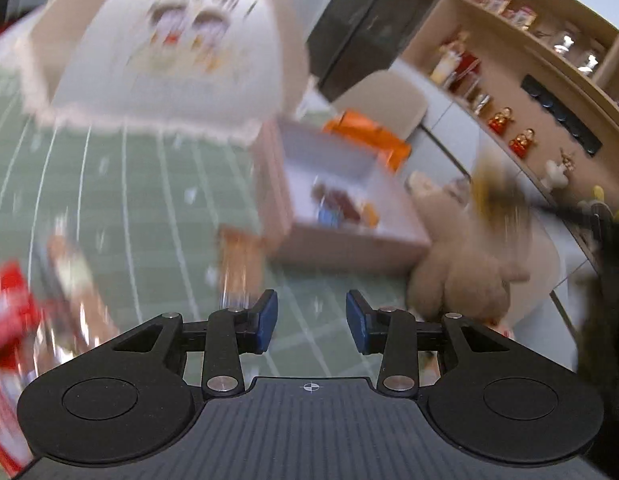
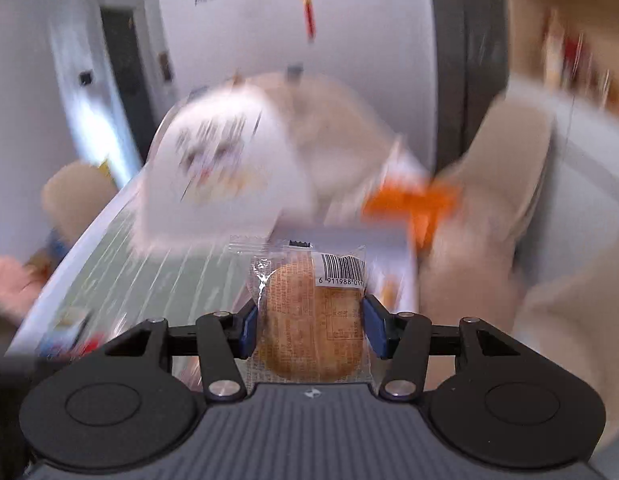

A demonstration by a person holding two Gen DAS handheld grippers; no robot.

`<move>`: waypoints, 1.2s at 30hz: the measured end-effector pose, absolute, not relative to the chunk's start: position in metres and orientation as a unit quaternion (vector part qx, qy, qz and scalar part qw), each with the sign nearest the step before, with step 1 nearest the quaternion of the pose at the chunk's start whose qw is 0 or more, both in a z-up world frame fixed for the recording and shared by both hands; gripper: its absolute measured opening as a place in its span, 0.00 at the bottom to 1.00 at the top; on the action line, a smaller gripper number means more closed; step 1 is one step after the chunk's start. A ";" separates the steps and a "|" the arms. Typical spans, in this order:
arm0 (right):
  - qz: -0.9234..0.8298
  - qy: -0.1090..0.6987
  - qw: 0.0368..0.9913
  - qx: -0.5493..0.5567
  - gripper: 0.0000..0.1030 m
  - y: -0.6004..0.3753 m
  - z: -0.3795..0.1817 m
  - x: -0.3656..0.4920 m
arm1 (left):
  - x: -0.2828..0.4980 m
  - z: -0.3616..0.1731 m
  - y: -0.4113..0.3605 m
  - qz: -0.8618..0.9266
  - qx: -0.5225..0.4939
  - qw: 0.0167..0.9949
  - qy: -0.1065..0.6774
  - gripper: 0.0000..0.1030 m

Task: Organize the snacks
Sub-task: 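Lower the bread bun into the pink box and open the right tool, then position the open right tool over the wrapped wafer bar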

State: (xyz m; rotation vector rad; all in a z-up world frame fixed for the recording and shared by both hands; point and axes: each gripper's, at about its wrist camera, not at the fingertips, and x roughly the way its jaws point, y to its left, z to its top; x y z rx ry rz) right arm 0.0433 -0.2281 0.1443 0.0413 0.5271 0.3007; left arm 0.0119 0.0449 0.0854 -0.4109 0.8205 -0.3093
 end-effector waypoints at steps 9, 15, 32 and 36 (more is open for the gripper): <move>0.203 0.306 0.930 0.008 0.92 -0.146 0.106 0.101 | -0.055 0.081 0.116 -0.016 -0.193 0.906 0.375 0.41; 0.265 0.376 0.886 -0.058 0.90 -0.089 0.049 0.068 | -0.102 0.058 0.201 0.190 -0.249 0.874 0.371 0.41; 0.160 0.399 0.895 -0.118 0.84 -0.027 0.012 0.083 | -0.092 0.031 0.213 0.196 -0.279 0.848 0.405 0.44; 0.150 0.431 0.888 -0.048 0.53 -0.060 -0.001 0.094 | -0.065 0.031 0.203 0.152 -0.247 0.862 0.416 0.44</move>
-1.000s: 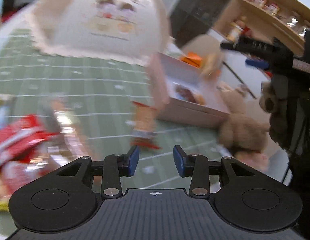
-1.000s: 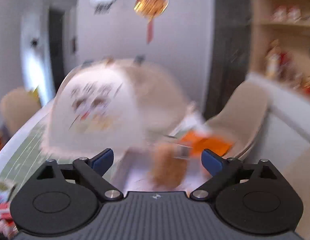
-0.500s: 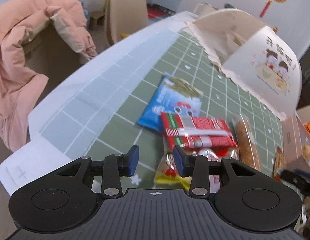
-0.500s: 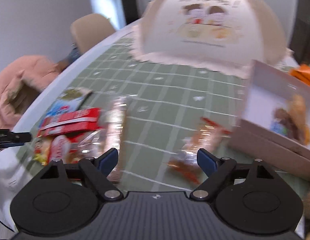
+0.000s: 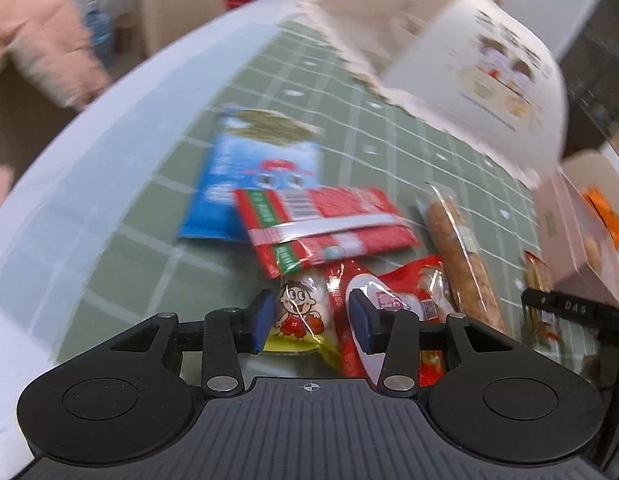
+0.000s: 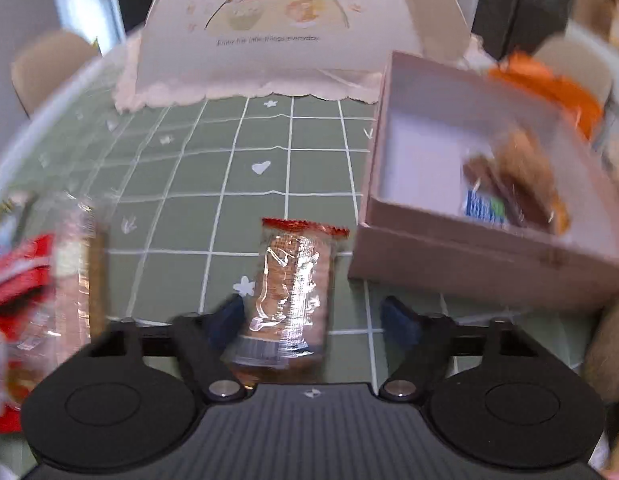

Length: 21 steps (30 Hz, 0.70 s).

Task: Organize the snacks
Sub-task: 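Position the open right tool over the wrapped wafer bar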

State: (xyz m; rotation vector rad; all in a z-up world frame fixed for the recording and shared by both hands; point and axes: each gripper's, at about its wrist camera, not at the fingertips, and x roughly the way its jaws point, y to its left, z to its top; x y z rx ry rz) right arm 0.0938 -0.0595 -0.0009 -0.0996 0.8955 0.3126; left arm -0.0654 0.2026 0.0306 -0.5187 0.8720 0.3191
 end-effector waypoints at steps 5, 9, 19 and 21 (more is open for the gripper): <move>0.190 0.438 0.876 -0.062 0.37 -0.073 0.003 0.072 | -0.034 0.032 0.177 0.063 -0.208 0.873 0.437 0.44; 0.214 0.441 0.869 -0.077 0.37 -0.085 0.002 0.042 | -0.025 0.034 0.148 -0.013 -0.161 0.876 0.455 0.44; 0.202 0.448 0.866 -0.090 0.45 -0.119 0.000 0.001 | -0.035 0.055 0.152 -0.071 -0.136 0.883 0.443 0.43; 0.191 0.451 0.867 -0.087 0.58 -0.122 -0.001 0.000 | -0.036 0.069 0.175 -0.035 -0.160 0.897 0.410 0.43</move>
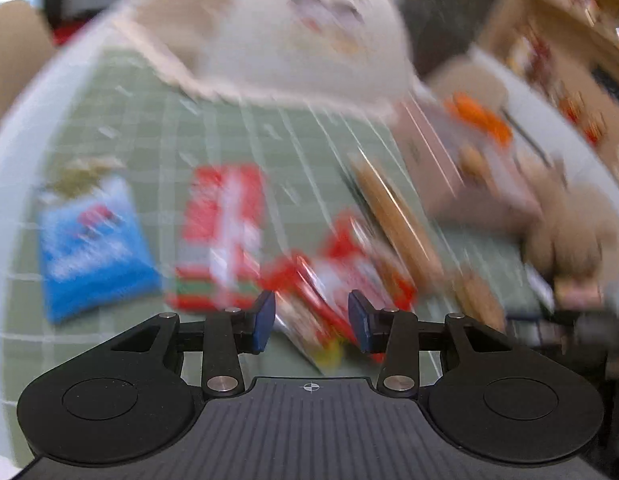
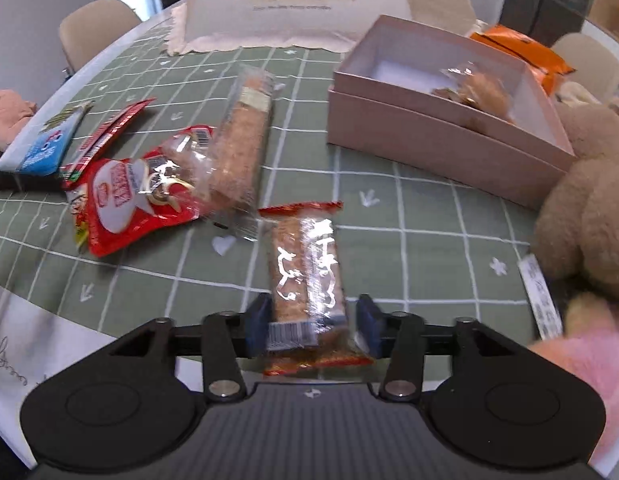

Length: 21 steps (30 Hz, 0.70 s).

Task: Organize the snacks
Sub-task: 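Position the open right tool over the wrapped wafer bar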

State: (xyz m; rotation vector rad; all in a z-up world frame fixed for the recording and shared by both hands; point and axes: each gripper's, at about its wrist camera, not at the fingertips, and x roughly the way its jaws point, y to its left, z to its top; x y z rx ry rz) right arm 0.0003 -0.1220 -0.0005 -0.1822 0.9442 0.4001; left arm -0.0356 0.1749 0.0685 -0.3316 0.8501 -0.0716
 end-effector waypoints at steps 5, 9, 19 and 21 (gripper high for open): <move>0.187 0.455 0.867 -0.073 0.61 -0.129 -0.001 -0.003 | -0.037 0.071 0.262 0.172 -0.255 0.883 0.355 0.43; 0.189 0.450 0.870 -0.072 0.62 -0.131 0.002 -0.006 | -0.023 0.047 0.299 0.231 -0.265 0.861 0.368 0.43; 0.194 0.447 0.869 -0.085 0.64 -0.123 0.005 -0.005 | 0.012 0.049 0.249 0.133 -0.194 0.896 0.376 0.43; 0.193 0.447 0.870 -0.081 0.65 -0.124 0.005 -0.006 | 0.011 0.066 0.225 0.108 -0.141 0.919 0.353 0.43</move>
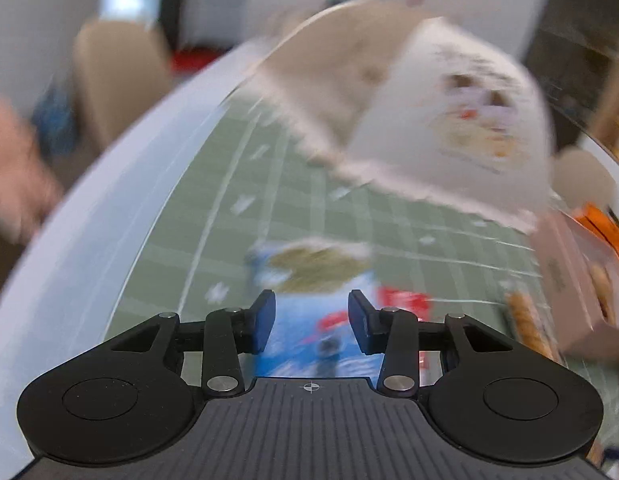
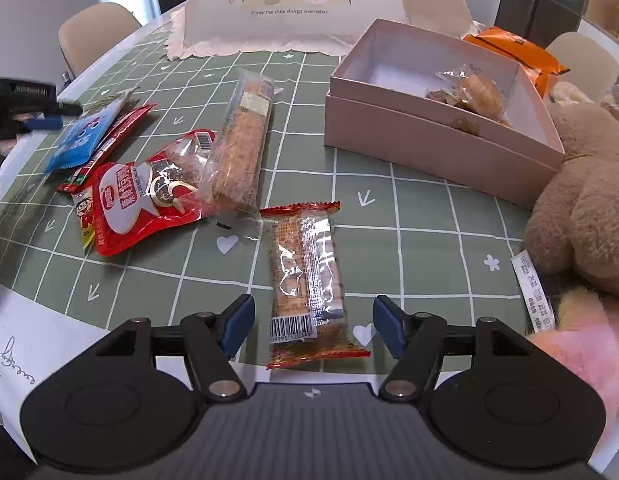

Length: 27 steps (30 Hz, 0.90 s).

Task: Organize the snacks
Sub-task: 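Position the open right tool over the wrapped wafer bar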

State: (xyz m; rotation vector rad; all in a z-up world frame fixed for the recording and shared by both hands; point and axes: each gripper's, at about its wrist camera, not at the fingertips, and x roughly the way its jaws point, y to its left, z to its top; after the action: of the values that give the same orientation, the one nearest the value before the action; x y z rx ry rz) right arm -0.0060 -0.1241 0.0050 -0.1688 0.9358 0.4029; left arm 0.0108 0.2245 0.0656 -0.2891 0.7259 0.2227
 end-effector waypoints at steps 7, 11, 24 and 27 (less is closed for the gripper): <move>0.183 0.459 0.867 -0.055 0.65 -0.130 -0.001 -0.005 | 0.023 0.059 0.146 -0.056 0.008 0.913 0.404 0.47; 0.178 0.455 0.871 -0.058 0.65 -0.133 0.000 -0.010 | 0.031 0.046 0.159 0.009 -0.003 0.908 0.420 0.46; 0.174 0.457 0.870 -0.054 0.75 -0.131 -0.005 -0.013 | 0.044 0.040 0.178 0.032 -0.011 0.896 0.443 0.50; 0.174 0.454 0.872 -0.063 0.77 -0.127 -0.006 -0.014 | 0.046 0.039 0.168 -0.022 -0.032 0.887 0.460 0.50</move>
State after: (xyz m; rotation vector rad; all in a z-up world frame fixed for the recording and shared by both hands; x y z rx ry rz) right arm -0.0142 -0.1270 -0.0063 -0.1309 0.9489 0.3637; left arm 0.0457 0.1676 0.0392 -0.0673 0.9559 -0.0462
